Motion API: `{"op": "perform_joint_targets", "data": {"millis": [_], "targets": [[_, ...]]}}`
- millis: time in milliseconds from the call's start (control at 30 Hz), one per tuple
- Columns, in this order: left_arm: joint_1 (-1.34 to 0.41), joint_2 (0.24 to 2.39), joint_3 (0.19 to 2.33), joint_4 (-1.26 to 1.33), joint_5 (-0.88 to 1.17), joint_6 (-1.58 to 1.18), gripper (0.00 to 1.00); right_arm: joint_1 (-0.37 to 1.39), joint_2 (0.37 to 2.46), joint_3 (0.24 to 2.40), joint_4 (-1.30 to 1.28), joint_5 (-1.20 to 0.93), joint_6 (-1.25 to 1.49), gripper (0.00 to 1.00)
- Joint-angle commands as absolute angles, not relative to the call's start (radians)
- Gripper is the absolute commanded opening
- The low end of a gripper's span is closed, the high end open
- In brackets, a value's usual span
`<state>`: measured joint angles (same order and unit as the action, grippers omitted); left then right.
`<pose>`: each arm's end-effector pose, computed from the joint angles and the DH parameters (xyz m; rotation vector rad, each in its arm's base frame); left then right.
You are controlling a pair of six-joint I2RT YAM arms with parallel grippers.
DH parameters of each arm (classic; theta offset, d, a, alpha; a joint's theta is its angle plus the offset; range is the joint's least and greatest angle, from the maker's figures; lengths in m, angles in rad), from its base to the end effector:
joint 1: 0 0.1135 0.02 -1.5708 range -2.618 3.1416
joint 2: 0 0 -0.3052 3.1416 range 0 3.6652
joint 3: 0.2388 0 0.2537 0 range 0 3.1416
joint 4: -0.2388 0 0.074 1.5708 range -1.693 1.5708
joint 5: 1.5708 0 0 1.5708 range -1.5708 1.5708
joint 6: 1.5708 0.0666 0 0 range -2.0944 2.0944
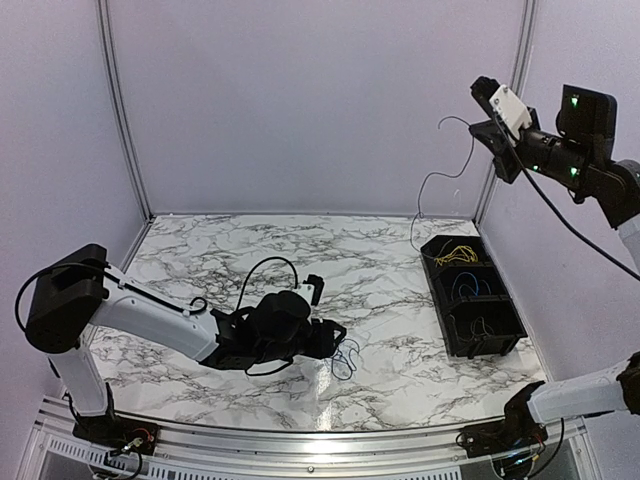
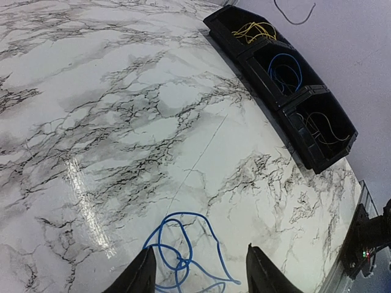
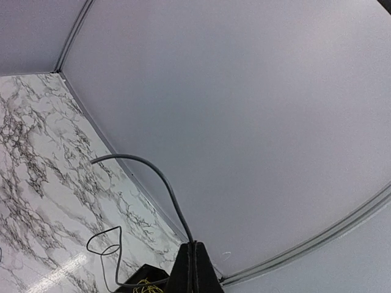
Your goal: Untangle the cables
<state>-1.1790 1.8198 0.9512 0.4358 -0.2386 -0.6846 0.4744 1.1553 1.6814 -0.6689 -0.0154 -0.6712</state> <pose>0.1773 -0.3879 0.2017 0.3606 2.0918 -0.9352 0.1943 0.1010 0.5484 -0.9393 1.4353 -0.1329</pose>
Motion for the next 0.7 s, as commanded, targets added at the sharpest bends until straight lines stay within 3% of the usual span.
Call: {"op": "perform_joint_targets", "data": {"millis": [0, 400, 667], "targets": [[-1.173, 1.77, 0.934, 0.415, -0.286, -0.68, 0.53, 0.402, 1.089, 1.611, -0.71, -0.05, -0.66, 0.0], [-1.164, 1.767, 0.925, 0.393, -0.3, -0.672, 0.54, 0.313, 0.988, 1.509, -0.873, -0.005, -0.753, 0.0], [-1.161, 1.771, 0.9, 0.391, -0.305, -0.675, 0.54, 0.311, 0.881, 1.386, -0.958, 0.143, -0.858, 0.0]]}}
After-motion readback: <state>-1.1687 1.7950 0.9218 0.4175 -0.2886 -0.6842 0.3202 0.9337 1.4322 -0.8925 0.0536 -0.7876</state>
